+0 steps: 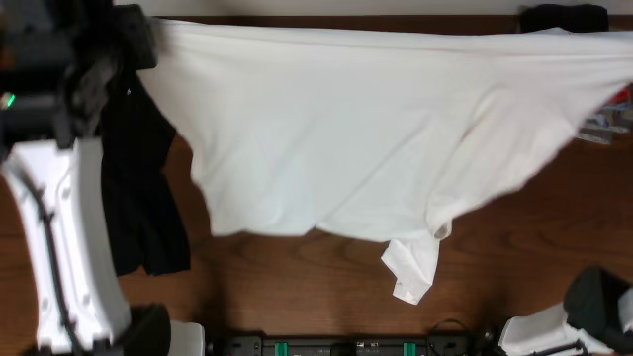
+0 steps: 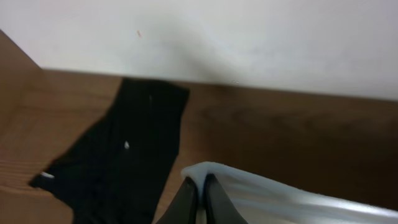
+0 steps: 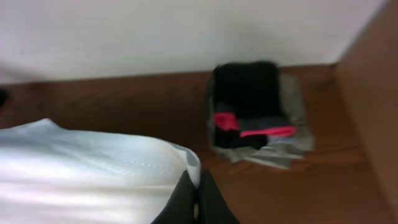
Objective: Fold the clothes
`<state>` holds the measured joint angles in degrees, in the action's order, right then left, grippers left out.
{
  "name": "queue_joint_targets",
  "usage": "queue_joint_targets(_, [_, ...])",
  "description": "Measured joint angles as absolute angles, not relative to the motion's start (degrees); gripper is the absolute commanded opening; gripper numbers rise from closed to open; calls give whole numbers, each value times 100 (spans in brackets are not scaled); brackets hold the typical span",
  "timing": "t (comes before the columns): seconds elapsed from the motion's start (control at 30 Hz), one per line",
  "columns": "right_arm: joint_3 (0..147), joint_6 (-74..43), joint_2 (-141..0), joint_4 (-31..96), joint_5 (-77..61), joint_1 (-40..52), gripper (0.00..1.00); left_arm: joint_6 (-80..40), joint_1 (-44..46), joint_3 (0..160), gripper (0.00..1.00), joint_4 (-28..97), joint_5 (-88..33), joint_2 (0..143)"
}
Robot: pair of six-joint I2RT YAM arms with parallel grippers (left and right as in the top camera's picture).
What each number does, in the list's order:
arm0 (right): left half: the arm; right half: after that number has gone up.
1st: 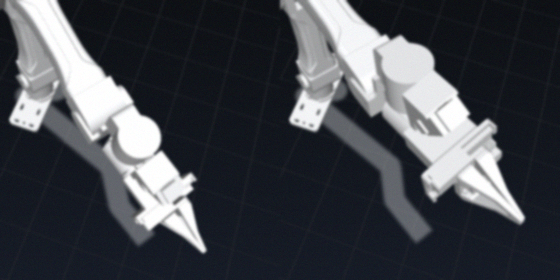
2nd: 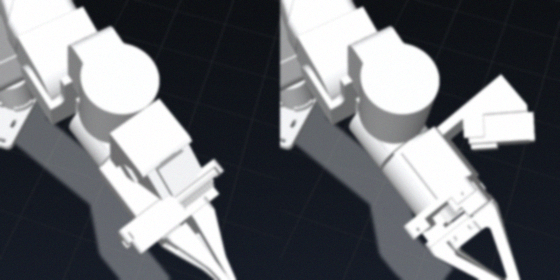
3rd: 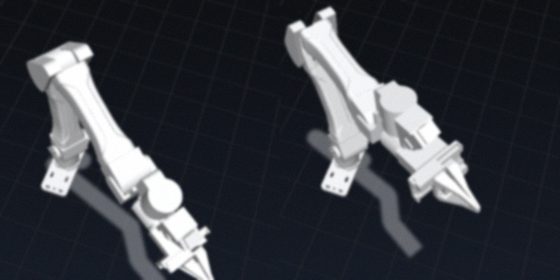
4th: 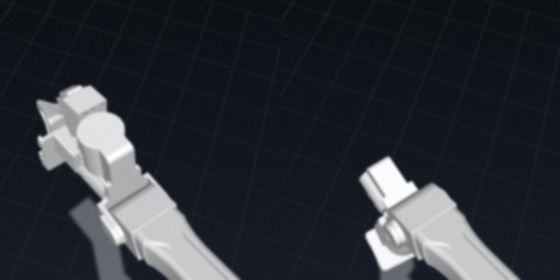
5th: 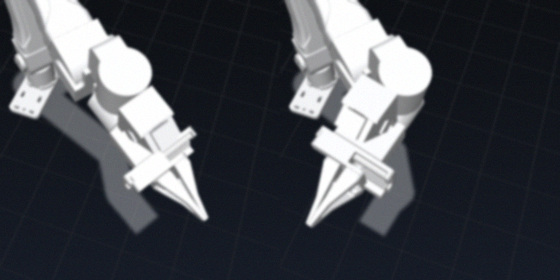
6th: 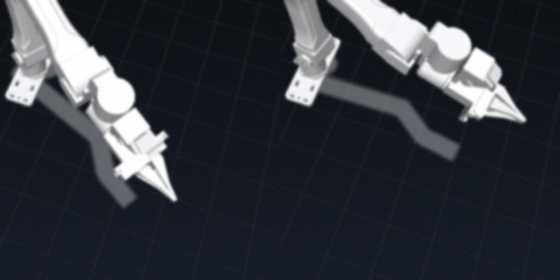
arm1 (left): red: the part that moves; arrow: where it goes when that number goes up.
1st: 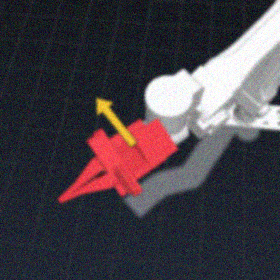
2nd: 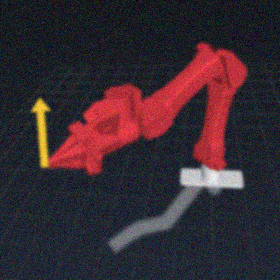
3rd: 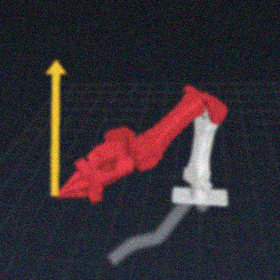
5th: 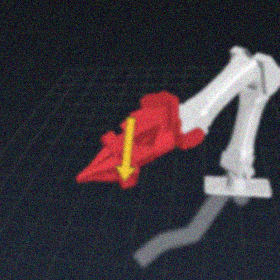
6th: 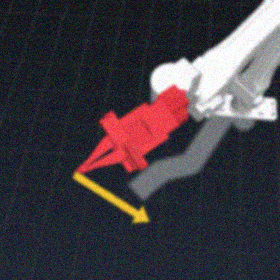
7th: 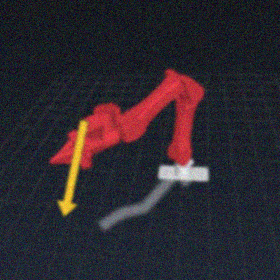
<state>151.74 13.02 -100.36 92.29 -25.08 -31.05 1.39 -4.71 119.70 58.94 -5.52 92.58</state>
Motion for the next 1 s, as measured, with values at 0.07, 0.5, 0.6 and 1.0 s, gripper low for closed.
queue_joint_targets(0.07, [15174,1313,-10304,9244,-2523,-2963,1,139,-471,11970,6,5889,-563,9533])
queue_joint_targets(0.5, [15172,1376,-12516,8556,-2327,-1896,1,139,-473,11970,6,5159,-491,11358])
queue_joint_targets(0.6, [15170,1369,-13023,8173,-2268,-1699,1,143,-471,11970,6,4788,-438,11668])
queue_joint_targets(1.0, [15165,1039,-14473,6541,-2025,-1216,1,156,-211,11970,5,2783,-336,12980])
